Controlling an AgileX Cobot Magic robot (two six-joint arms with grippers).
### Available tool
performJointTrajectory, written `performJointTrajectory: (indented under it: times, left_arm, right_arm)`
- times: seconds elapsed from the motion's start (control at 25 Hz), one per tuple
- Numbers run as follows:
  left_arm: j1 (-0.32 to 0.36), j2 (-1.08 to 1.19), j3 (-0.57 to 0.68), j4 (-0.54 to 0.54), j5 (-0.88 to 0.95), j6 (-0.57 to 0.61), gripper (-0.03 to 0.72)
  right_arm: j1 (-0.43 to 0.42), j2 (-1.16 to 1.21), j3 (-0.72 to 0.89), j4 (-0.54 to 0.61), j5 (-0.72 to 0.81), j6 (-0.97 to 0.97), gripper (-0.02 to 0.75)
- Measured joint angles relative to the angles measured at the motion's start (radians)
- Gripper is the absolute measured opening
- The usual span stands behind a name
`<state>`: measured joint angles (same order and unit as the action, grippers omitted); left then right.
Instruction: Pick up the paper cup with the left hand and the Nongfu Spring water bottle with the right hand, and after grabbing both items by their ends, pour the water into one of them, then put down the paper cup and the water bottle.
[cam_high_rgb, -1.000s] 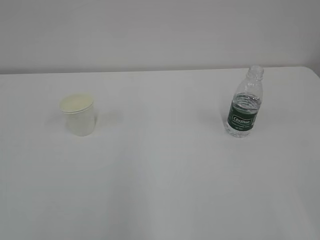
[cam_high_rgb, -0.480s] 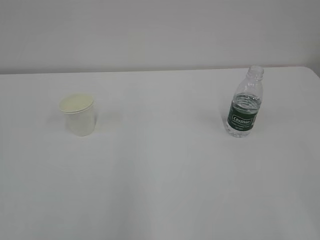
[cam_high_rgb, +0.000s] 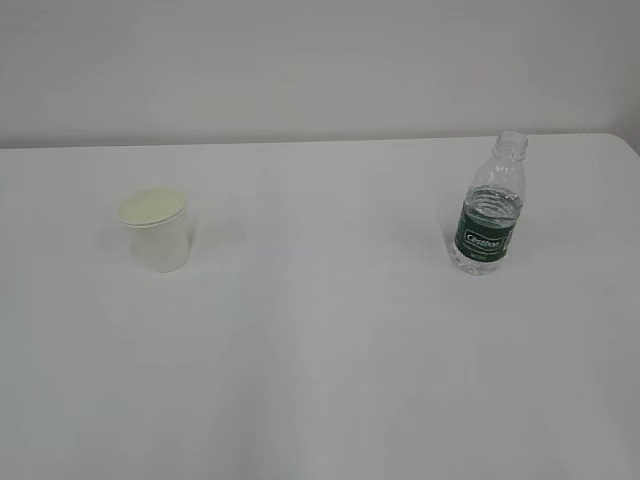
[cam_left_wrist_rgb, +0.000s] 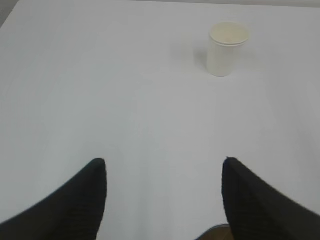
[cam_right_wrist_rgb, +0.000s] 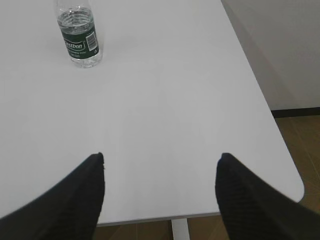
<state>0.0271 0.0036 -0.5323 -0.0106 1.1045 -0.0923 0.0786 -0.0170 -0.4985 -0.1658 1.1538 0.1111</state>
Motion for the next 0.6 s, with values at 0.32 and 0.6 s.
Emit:
performJointTrajectory:
  times: [0.32,0.6]
  left_arm:
    - [0.000,0.000,0.000,0.000,0.000,0.000,0.514]
    - [0.000,0.000,0.000,0.000,0.000,0.000,0.514]
  right_arm:
    - [0.000,0.000,0.000,0.000,0.000,0.000,0.531]
    - [0.000,0.000,0.000,0.000,0.000,0.000,0.531]
